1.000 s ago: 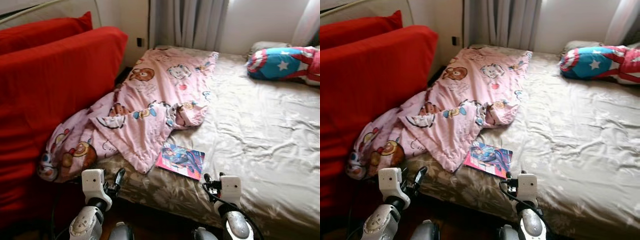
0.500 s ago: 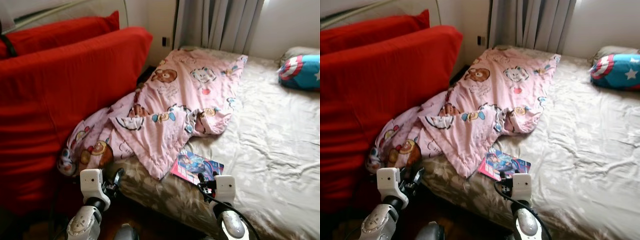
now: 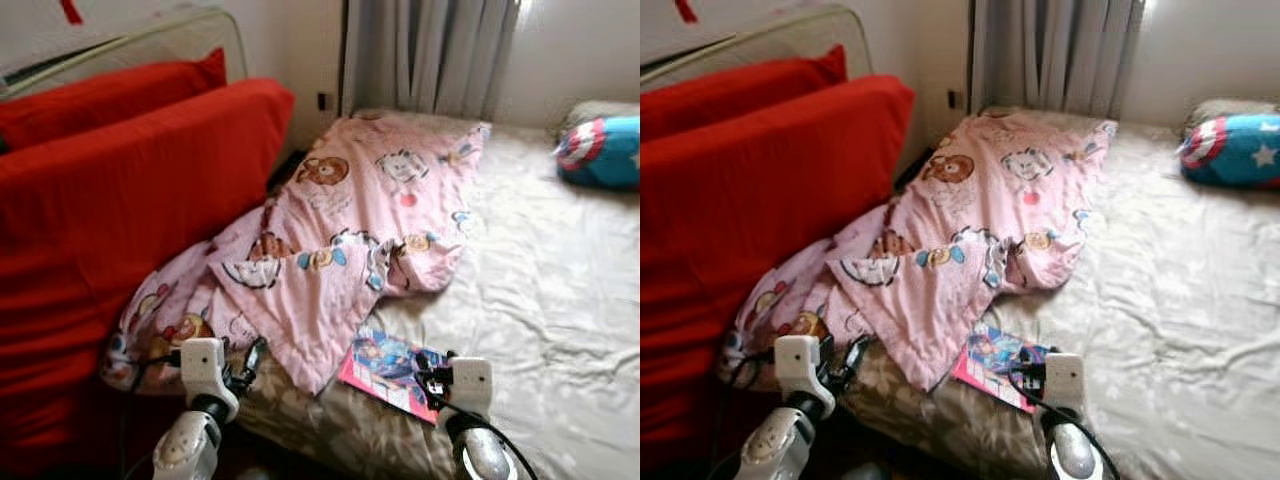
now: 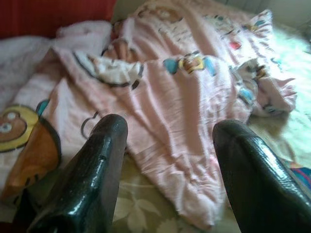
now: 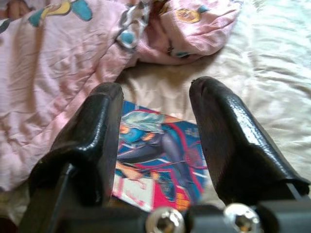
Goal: Clean up the room
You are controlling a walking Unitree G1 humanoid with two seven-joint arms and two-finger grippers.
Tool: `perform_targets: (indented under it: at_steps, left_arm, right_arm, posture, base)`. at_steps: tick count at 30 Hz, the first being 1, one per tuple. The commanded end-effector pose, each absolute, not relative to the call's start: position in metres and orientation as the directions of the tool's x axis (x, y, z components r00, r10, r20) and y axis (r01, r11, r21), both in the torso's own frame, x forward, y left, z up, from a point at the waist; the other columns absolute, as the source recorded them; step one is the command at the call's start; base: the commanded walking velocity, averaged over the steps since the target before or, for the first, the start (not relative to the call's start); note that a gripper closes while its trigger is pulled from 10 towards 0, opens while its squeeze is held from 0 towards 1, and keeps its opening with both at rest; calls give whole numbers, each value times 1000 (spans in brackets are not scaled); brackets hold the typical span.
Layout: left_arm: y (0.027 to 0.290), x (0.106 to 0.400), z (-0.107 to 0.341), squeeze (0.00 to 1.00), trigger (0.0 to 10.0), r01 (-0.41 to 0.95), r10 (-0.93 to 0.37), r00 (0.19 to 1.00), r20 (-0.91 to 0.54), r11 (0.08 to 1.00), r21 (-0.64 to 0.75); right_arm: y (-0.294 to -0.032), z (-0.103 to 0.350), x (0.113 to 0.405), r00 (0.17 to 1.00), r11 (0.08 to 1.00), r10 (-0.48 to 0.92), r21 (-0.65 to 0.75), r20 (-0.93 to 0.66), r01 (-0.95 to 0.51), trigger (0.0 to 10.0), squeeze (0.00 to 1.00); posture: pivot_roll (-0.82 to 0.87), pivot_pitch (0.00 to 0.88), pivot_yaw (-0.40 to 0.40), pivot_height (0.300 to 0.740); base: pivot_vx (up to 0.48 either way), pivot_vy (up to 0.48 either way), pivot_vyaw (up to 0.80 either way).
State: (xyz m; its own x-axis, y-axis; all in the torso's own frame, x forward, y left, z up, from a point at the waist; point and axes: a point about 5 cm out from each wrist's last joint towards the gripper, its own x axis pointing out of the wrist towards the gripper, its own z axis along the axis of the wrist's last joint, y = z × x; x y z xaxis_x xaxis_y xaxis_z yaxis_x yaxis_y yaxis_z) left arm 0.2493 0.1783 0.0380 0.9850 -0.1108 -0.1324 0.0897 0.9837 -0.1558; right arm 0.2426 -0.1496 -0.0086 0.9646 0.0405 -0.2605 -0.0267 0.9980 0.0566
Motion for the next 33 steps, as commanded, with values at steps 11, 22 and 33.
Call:
perform_targets:
  at_steps: [11,22,33]
  left_arm:
    - [180,252,41,0,10000,92,-112,985,-134,985,-145]
    - [177,259,48,0,10000,119,-136,984,-116,983,-139]
    - [185,253,49,0,10000,119,-134,983,-127,985,-122]
  right_arm:
    - [-152,-11,255,949,996,48,81,-312,-24,10000,0]
    - [-153,-13,259,942,996,14,85,-334,15,10000,0]
    - [-161,-12,274,917,988,-66,104,-393,116,10000,0]
  posture:
    - [-5,105,-1,646]
    - [9,144,14,621]
    - [38,179,32,621]
  base:
    - [0,0,0]
    - [0,0,0]
    - [0,0,0]
